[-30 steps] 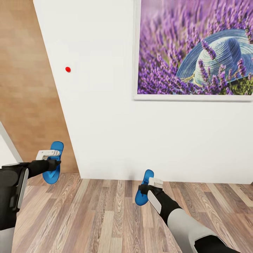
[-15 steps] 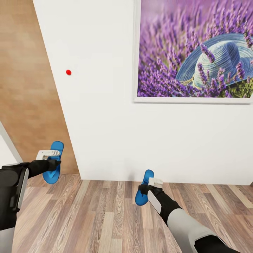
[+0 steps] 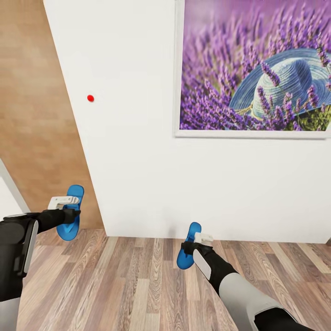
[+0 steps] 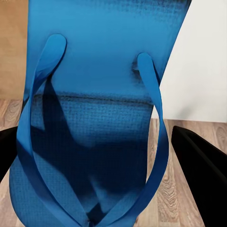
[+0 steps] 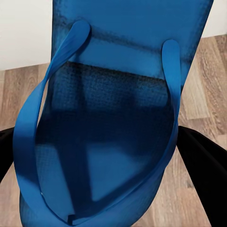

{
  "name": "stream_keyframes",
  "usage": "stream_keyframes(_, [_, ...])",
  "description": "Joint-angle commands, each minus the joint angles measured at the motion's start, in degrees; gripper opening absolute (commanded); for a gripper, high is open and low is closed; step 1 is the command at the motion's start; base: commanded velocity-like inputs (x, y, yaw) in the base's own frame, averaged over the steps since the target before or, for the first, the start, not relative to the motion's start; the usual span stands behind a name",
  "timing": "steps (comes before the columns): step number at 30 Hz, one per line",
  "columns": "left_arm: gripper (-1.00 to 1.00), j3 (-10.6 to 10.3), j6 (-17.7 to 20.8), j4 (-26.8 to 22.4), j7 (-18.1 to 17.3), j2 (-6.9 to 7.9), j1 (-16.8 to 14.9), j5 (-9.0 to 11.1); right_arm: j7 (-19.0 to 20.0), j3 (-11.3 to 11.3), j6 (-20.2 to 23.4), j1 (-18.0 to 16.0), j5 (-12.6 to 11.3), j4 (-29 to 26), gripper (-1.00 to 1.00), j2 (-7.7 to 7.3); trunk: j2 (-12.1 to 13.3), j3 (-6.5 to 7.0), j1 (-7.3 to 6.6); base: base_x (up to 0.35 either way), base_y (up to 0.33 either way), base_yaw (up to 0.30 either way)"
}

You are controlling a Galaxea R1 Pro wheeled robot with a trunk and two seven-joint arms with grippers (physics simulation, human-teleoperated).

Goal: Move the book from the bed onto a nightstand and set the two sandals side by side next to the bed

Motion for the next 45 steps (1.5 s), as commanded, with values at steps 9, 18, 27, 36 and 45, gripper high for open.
stream_keyframes(9, [-1.00, 0.0, 0.2, 0.0, -0.7, -0.04, -0.1, -0.6, -0.5, 0.5, 0.3, 0.0, -0.5, 0.0, -1.00, -0.04, 3.6, 1.55, -1.98, 0.000, 0.000, 0.000])
stream_keyframes(18, [-1.00, 0.0, 0.1, 0.1, 0.2, -0.23, -0.1, -0.7, -0.5, 0.5, 0.3, 0.0, -0.5, 0.1, -1.00, -0.04, 7.2, 3.17, -3.96, 0.000, 0.000, 0.000])
stream_keyframes(27, [-1.00, -5.6, -0.2, 1.5, 6.1, -1.44, 0.1, -0.8, -0.5, 0.4, 0.3, 0.0, -0.6, 0.2, -1.00, -0.08, 10.8, 4.78, -5.93, 0.000, 0.000, 0.000])
stream_keyframes(36, [-1.00, -6.5, -7.4, 15.5, 10.4, -4.50, 0.1, -0.9, -0.6, 0.2, 0.0, 0.4, -0.4, 0.2, -1.00, -0.50, 14.4, 6.40, -7.91, 0.000, 0.000, 0.000])
stream_keyframes(45, [-1.00, -6.5, -23.7, 41.3, 13.6, -6.82, 0.0, -0.7, -0.6, 0.1, -0.4, 3.5, -0.2, 0.3, -1.00, -0.87, 18.0, 8.02, -9.89, 0.000, 0.000, 0.000])
